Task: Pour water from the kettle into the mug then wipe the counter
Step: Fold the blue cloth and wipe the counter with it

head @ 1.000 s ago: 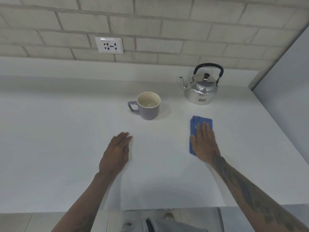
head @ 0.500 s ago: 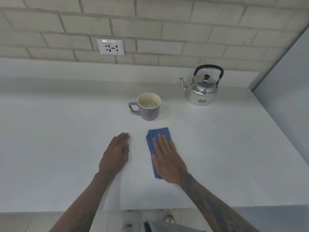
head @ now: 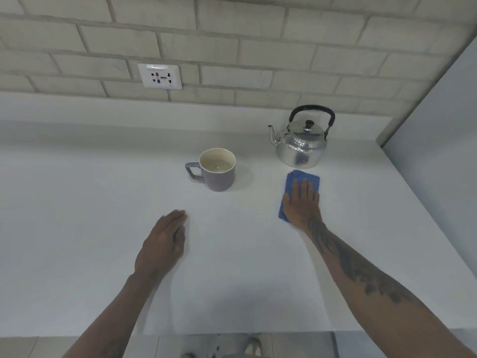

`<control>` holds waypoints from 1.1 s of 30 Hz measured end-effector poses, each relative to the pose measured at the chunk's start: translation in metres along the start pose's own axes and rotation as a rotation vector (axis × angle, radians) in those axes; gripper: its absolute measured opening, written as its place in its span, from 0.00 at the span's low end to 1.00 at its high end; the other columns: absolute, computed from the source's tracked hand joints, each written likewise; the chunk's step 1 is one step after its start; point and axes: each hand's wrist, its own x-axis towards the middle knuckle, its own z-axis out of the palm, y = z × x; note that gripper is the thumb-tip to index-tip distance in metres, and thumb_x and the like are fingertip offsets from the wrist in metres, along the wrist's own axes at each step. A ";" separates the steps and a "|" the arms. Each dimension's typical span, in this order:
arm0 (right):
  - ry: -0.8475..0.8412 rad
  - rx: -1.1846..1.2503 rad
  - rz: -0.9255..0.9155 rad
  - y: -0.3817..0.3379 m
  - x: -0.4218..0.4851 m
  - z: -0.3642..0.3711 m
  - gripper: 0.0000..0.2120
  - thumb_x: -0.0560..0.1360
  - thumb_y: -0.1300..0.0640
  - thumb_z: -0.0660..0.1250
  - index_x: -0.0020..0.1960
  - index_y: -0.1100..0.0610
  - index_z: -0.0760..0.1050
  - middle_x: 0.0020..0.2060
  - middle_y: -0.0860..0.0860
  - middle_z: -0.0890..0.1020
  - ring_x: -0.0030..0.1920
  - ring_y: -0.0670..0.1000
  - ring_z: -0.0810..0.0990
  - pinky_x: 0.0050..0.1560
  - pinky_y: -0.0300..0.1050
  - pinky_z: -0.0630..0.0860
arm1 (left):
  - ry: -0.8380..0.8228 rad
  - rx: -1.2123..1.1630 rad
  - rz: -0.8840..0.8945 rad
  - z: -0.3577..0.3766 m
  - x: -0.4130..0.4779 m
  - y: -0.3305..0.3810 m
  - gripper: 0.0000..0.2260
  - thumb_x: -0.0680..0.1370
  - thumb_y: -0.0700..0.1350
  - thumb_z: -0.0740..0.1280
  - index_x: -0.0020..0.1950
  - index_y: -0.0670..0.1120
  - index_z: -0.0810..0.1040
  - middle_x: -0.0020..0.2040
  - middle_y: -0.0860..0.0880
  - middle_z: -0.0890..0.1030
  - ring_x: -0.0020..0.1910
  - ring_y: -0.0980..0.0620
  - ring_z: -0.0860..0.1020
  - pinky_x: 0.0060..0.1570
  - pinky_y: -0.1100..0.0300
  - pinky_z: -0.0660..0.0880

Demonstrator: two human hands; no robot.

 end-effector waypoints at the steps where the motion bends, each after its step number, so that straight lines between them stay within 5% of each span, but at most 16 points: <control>1: 0.000 -0.007 -0.032 -0.014 0.006 0.001 0.29 0.83 0.48 0.45 0.79 0.62 0.46 0.79 0.62 0.49 0.79 0.61 0.48 0.77 0.59 0.49 | -0.003 0.003 -0.004 0.000 0.000 0.000 0.17 0.81 0.44 0.60 0.70 0.52 0.73 0.72 0.58 0.71 0.72 0.54 0.68 0.68 0.51 0.70; 7: -0.013 -0.073 -0.376 -0.078 -0.039 0.025 0.29 0.83 0.48 0.42 0.79 0.60 0.43 0.79 0.60 0.46 0.79 0.60 0.45 0.78 0.57 0.45 | 0.027 0.018 0.004 0.000 0.001 0.002 0.18 0.80 0.44 0.61 0.69 0.54 0.73 0.70 0.59 0.72 0.70 0.58 0.70 0.64 0.55 0.73; 12: -0.032 -0.068 -0.600 -0.039 -0.119 0.033 0.31 0.81 0.44 0.38 0.79 0.59 0.46 0.79 0.57 0.48 0.79 0.59 0.46 0.78 0.57 0.47 | 0.003 0.024 0.002 0.001 0.001 -0.002 0.18 0.80 0.44 0.59 0.70 0.54 0.72 0.72 0.58 0.71 0.72 0.55 0.68 0.67 0.51 0.72; 18: -0.014 -0.057 -0.351 0.022 -0.110 0.026 0.33 0.80 0.41 0.38 0.79 0.58 0.42 0.78 0.53 0.41 0.79 0.55 0.41 0.77 0.50 0.42 | 0.002 0.017 0.011 0.001 -0.001 -0.002 0.19 0.81 0.44 0.58 0.72 0.53 0.71 0.73 0.58 0.69 0.74 0.57 0.64 0.72 0.54 0.64; 24: 0.027 -0.032 -0.080 -0.032 -0.061 0.019 0.30 0.83 0.47 0.45 0.79 0.63 0.45 0.79 0.63 0.48 0.79 0.62 0.47 0.77 0.59 0.48 | 0.006 0.018 0.017 -0.001 -0.003 0.000 0.19 0.81 0.43 0.57 0.72 0.51 0.71 0.74 0.55 0.69 0.74 0.57 0.62 0.72 0.62 0.56; 33: 0.006 -0.015 -0.251 -0.156 -0.102 0.041 0.30 0.83 0.47 0.44 0.79 0.63 0.43 0.78 0.64 0.47 0.79 0.63 0.45 0.77 0.61 0.44 | -0.026 -0.016 0.091 -0.007 0.001 0.000 0.18 0.81 0.40 0.57 0.71 0.43 0.72 0.73 0.47 0.72 0.74 0.51 0.66 0.75 0.62 0.52</control>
